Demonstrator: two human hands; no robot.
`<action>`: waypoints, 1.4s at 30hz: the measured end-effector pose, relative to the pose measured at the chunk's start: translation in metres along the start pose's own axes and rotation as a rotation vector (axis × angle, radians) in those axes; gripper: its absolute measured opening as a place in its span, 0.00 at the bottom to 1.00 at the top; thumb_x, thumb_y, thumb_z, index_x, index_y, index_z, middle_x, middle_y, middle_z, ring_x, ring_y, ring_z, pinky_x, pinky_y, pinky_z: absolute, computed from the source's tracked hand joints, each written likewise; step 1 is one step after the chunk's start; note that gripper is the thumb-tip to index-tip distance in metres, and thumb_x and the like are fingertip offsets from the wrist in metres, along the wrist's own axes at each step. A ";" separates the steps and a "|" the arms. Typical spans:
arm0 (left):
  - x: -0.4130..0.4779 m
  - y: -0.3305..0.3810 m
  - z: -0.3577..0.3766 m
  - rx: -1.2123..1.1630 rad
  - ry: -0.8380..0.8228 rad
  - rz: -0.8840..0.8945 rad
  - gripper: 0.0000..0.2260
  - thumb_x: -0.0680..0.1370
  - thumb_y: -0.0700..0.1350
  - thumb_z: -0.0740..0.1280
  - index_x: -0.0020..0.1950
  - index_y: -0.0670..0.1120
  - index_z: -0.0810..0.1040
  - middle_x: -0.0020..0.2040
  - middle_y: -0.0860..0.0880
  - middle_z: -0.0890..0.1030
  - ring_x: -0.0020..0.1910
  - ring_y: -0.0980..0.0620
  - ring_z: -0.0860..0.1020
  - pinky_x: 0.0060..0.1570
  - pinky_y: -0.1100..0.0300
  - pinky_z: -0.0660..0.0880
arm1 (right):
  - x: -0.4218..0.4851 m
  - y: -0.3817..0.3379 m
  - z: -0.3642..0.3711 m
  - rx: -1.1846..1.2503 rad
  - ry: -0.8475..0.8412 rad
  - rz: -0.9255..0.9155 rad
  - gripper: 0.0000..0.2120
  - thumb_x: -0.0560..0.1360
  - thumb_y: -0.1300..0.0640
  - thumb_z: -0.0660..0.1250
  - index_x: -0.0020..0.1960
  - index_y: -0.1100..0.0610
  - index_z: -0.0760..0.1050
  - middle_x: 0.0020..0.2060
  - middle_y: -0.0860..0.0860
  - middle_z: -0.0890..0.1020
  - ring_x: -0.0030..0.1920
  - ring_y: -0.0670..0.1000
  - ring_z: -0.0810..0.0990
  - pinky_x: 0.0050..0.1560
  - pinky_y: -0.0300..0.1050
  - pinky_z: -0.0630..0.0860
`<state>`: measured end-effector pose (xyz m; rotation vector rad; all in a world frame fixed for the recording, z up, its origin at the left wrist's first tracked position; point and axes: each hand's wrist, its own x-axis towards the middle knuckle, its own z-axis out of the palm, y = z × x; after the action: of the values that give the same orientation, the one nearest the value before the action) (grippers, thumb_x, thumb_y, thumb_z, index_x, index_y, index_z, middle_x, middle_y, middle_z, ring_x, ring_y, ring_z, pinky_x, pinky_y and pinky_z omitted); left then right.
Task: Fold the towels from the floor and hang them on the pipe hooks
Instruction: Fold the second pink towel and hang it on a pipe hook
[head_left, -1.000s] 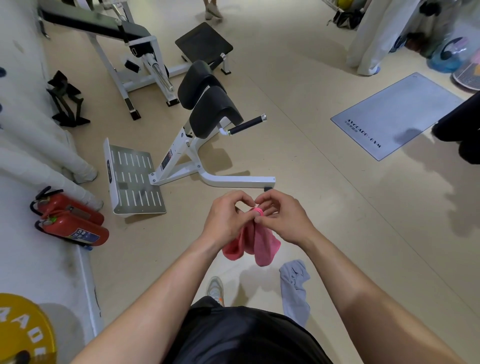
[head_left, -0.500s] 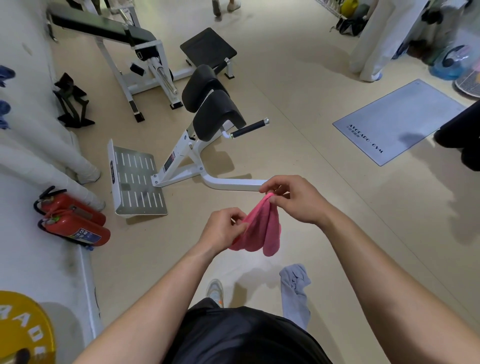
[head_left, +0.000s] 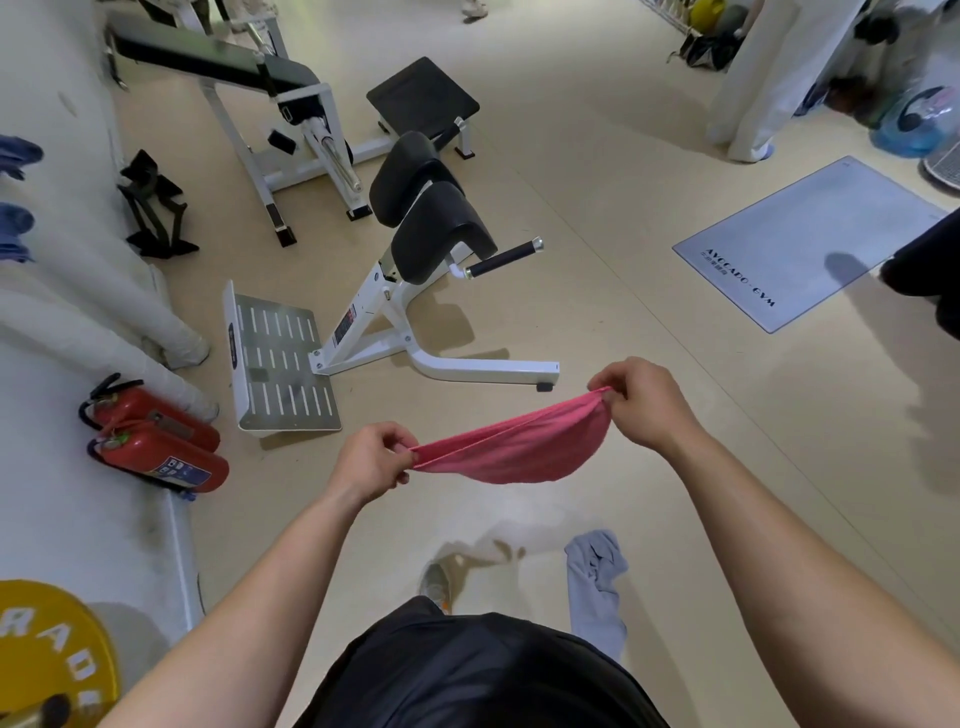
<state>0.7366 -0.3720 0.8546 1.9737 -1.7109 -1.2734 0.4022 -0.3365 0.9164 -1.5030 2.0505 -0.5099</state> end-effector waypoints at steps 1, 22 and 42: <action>0.000 0.003 0.000 -0.100 -0.018 -0.026 0.06 0.75 0.32 0.68 0.43 0.42 0.79 0.35 0.44 0.78 0.25 0.51 0.79 0.25 0.61 0.73 | 0.000 0.004 0.004 -0.009 0.006 0.031 0.14 0.75 0.66 0.62 0.43 0.49 0.80 0.44 0.49 0.81 0.45 0.51 0.79 0.44 0.42 0.74; 0.006 0.024 0.001 0.385 0.060 0.319 0.03 0.76 0.43 0.70 0.43 0.51 0.78 0.40 0.50 0.80 0.42 0.47 0.77 0.42 0.52 0.75 | -0.006 0.024 0.011 0.120 0.005 0.197 0.10 0.73 0.62 0.58 0.41 0.56 0.77 0.37 0.48 0.81 0.37 0.49 0.77 0.35 0.42 0.72; 0.002 0.074 0.003 -0.133 0.362 0.191 0.05 0.75 0.44 0.71 0.40 0.51 0.78 0.34 0.55 0.79 0.37 0.51 0.77 0.37 0.63 0.67 | -0.007 0.007 0.024 0.414 0.181 0.278 0.09 0.72 0.63 0.65 0.44 0.53 0.83 0.37 0.48 0.84 0.41 0.51 0.81 0.41 0.42 0.73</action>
<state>0.6834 -0.3937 0.9010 1.7837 -1.5493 -0.8770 0.4131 -0.3275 0.8951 -0.9443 2.0805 -0.9161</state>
